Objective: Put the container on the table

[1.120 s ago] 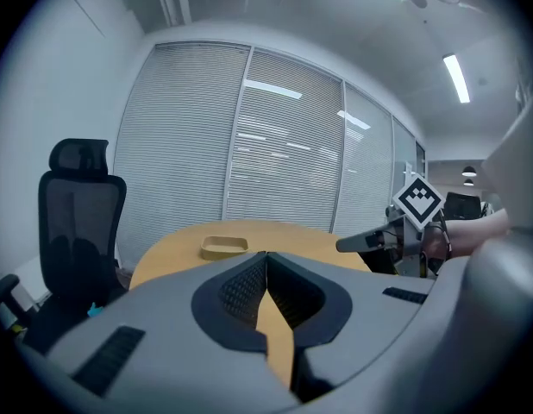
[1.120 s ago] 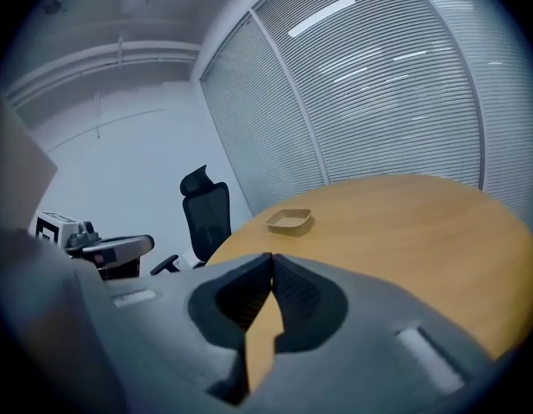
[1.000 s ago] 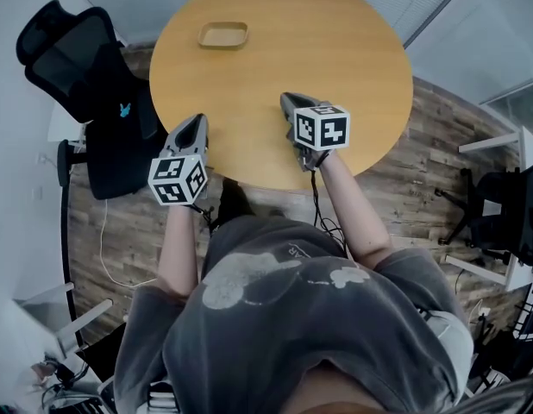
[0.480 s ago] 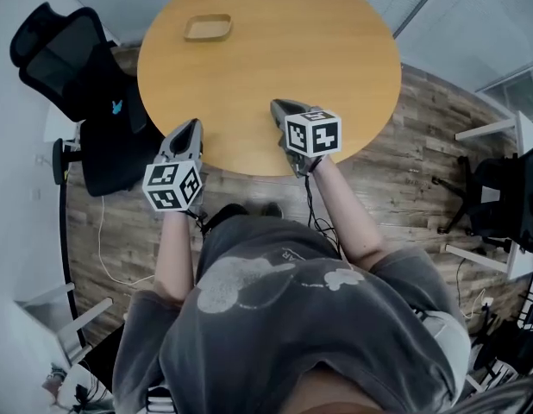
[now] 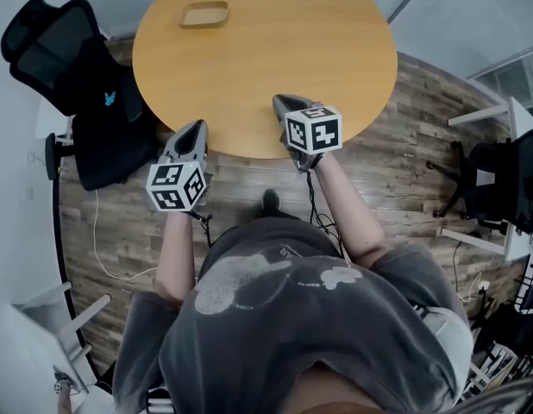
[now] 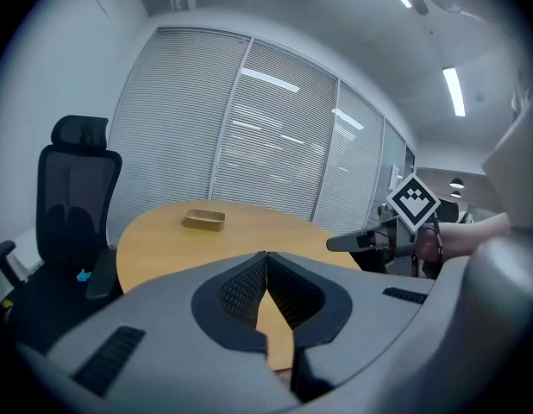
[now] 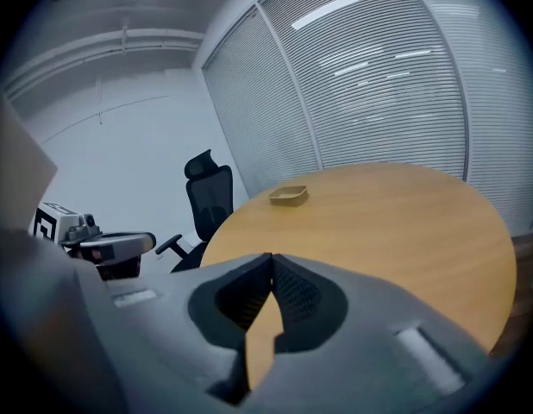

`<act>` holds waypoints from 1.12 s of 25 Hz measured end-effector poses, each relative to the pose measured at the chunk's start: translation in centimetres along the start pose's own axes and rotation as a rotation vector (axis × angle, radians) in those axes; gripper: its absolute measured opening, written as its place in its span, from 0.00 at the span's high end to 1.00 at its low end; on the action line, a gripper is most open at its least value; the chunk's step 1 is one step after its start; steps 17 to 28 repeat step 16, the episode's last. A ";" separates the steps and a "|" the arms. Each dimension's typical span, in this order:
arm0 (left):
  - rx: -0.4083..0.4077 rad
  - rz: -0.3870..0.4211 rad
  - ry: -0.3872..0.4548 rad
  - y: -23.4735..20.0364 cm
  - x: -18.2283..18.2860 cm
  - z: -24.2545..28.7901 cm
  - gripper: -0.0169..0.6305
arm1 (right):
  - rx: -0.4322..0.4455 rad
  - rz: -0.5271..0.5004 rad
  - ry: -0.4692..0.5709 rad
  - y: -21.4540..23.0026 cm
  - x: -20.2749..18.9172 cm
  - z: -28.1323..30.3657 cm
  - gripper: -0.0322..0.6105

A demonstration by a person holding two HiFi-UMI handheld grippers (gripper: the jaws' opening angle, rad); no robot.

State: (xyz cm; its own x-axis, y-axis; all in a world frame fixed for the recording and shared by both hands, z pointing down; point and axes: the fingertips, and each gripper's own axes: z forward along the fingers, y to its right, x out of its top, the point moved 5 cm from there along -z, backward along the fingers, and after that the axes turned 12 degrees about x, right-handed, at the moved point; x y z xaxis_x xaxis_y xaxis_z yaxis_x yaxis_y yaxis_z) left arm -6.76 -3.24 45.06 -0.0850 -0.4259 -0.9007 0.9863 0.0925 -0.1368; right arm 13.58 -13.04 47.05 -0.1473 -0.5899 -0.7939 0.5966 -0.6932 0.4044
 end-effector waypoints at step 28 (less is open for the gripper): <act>-0.041 -0.011 0.017 -1.5 -4.8 -13.6 0.98 | -0.054 0.024 0.008 -11.6 -7.6 -5.5 0.95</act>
